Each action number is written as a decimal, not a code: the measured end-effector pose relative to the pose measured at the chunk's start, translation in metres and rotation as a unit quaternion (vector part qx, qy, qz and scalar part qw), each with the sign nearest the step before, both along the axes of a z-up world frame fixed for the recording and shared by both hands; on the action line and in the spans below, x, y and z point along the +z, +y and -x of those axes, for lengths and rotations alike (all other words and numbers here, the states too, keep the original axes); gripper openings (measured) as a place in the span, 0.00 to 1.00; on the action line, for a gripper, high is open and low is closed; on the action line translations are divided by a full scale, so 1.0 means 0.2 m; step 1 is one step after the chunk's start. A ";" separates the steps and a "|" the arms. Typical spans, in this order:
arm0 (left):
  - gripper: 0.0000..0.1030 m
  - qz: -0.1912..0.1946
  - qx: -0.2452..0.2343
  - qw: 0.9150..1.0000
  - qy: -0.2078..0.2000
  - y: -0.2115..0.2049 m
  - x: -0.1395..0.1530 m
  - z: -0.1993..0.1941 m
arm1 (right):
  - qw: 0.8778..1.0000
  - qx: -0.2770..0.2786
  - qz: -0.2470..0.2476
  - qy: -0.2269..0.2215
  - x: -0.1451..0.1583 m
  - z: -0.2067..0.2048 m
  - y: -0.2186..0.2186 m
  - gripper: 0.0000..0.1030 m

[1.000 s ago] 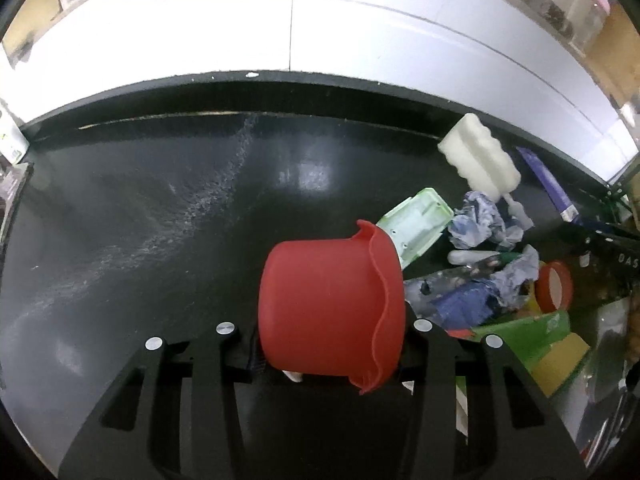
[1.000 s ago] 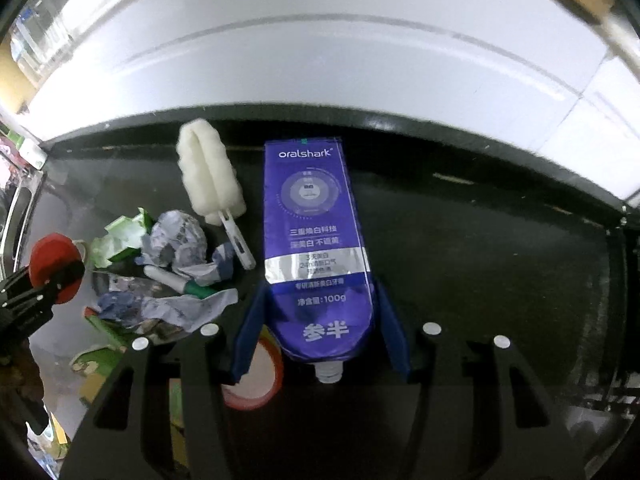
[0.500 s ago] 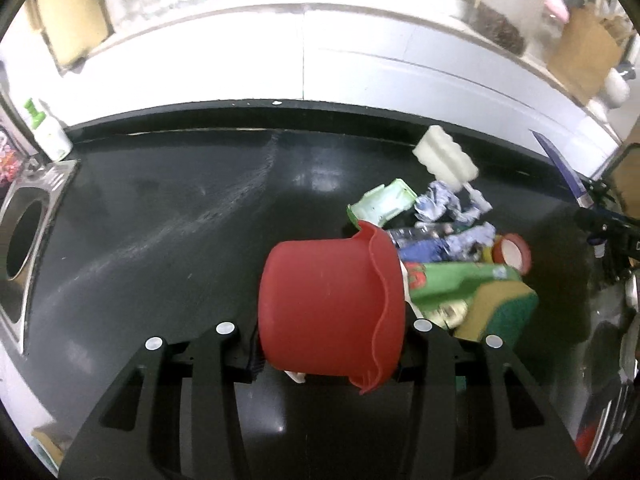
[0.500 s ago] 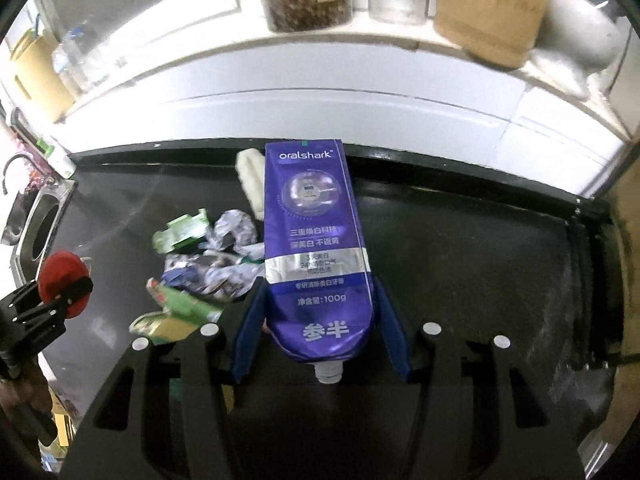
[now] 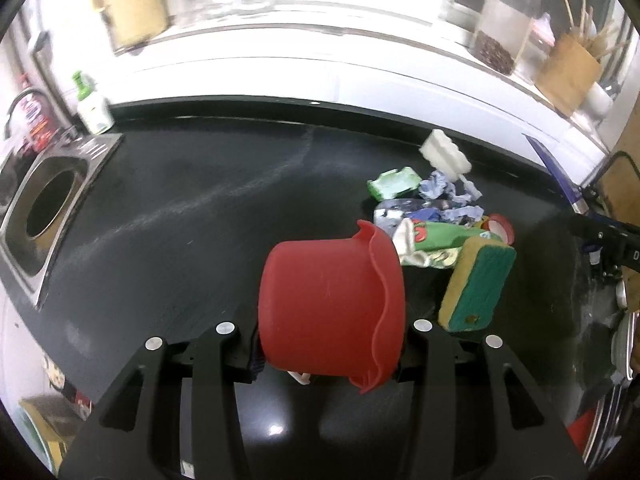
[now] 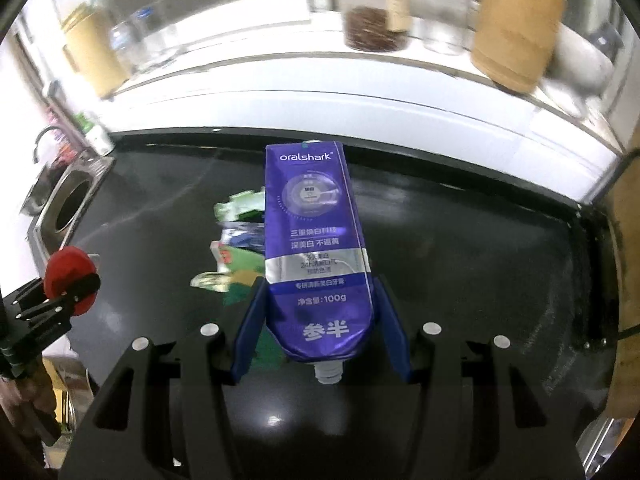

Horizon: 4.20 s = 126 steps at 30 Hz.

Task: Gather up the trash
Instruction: 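Carry the red cup and toothpaste tube to the bin and release both, then return both tools to the countertop above the remaining trash, then grasp the green sponge with the left tool while the right tool grasps the red-rimmed tape roll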

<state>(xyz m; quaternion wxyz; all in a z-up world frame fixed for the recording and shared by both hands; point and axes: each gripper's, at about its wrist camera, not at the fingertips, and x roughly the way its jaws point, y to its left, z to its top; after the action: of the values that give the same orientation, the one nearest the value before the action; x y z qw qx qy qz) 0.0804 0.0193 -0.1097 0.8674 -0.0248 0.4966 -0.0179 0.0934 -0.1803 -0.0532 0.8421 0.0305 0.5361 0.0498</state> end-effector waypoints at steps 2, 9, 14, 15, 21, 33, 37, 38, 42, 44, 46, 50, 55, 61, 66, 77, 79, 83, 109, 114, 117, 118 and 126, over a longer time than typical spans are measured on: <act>0.42 0.002 0.016 1.000 -0.005 0.07 0.02 0.06 | 1.000 0.023 -0.003 -0.003 0.03 0.00 0.11 0.52; 0.42 -0.008 0.103 0.994 -0.016 0.46 0.05 0.36 | 0.988 0.151 -0.032 -0.002 0.06 0.03 0.72 0.52; 0.42 -0.025 0.197 0.980 -0.014 0.84 0.04 0.67 | 0.961 0.269 -0.061 0.013 0.04 0.12 1.33 0.52; 0.42 -0.025 0.215 0.976 -0.014 0.91 0.04 0.74 | 0.953 0.295 -0.068 0.016 0.04 0.15 1.46 0.52; 0.42 -0.028 0.329 0.944 -0.005 1.34 0.01 1.17 | 0.906 0.412 -0.091 0.044 0.02 0.37 2.13 0.52; 0.42 0.002 0.461 0.888 0.007 1.86 -0.27 1.77 | 0.827 0.544 -0.106 0.095 -0.16 0.87 3.06 0.52; 0.42 0.021 0.473 0.881 0.011 1.97 -0.45 1.83 | 0.821 0.552 -0.096 0.109 -0.27 0.96 3.27 0.52; 0.42 0.022 0.474 0.880 0.012 2.00 -0.49 1.84 | 0.821 0.554 -0.090 0.111 -0.31 0.98 3.31 0.52; 0.42 0.032 0.474 0.880 0.027 2.09 -0.67 1.84 | 0.820 0.553 -0.071 0.130 -0.45 1.00 3.42 0.52; 0.42 0.040 0.477 0.878 0.032 2.13 -0.73 1.85 | 0.820 0.552 -0.060 0.135 -0.51 1.01 3.48 0.52; 0.42 0.046 0.480 0.875 0.035 2.16 -0.78 1.85 | 0.820 0.552 -0.054 0.140 -0.56 1.01 3.52 0.52; 0.42 0.051 0.482 0.874 0.040 2.20 -0.85 1.87 | 0.821 0.550 -0.045 0.148 -0.63 1.01 3.57 0.52; 0.42 0.053 0.480 0.875 0.037 2.25 -0.90 1.86 | 0.821 0.549 -0.043 0.151 -0.68 1.01 3.63 0.52; 0.79 0.054 0.480 0.875 0.025 2.28 -0.94 1.86 | 0.818 0.550 -0.044 0.163 -0.72 1.01 3.67 0.64; 0.81 0.045 0.485 0.873 0.024 2.28 -0.94 1.89 | 0.821 0.546 -0.045 0.158 -0.71 0.99 3.67 0.77; 0.81 0.030 0.481 0.876 0.030 2.21 -0.84 1.95 | 0.835 0.527 -0.061 0.149 -0.58 0.92 3.52 0.77; 0.81 0.022 0.471 0.881 0.028 2.17 -0.78 1.93 | 0.840 0.520 -0.070 0.141 -0.51 0.89 3.45 0.77; 0.82 -0.001 0.442 0.897 0.023 2.07 -0.62 1.84 | 0.855 0.499 -0.079 0.116 -0.36 0.80 3.27 0.80; 0.91 0.021 -0.103 0.992 -0.071 0.03 0.14 0.34 | 0.998 -0.018 -0.011 -0.062 0.28 0.33 0.33 0.87; 0.91 0.011 -0.155 0.986 -0.067 -0.29 0.12 0.32 | 0.997 -0.056 -0.008 -0.057 0.25 0.41 0.06 0.87; 0.91 0.007 -0.168 0.984 -0.061 -0.39 0.10 0.31 | 0.997 -0.062 -0.010 -0.053 0.25 0.43 0.00 0.87; 0.91 0.006 -0.170 0.984 -0.061 -0.42 0.10 0.31 | 0.997 -0.062 -0.009 -0.053 0.24 0.43 -0.01 0.87; 0.91 0.001 -0.178 0.983 -0.047 -0.56 0.02 0.25 | 0.998 -0.047 -0.010 -0.046 0.16 0.38 -0.09 0.87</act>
<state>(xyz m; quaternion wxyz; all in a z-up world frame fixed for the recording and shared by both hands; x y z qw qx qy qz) 0.0297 -0.0923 -0.1053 0.8727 0.0643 0.4519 -0.1731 0.0166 -0.1989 -0.0212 0.8667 0.0615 0.4947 0.0172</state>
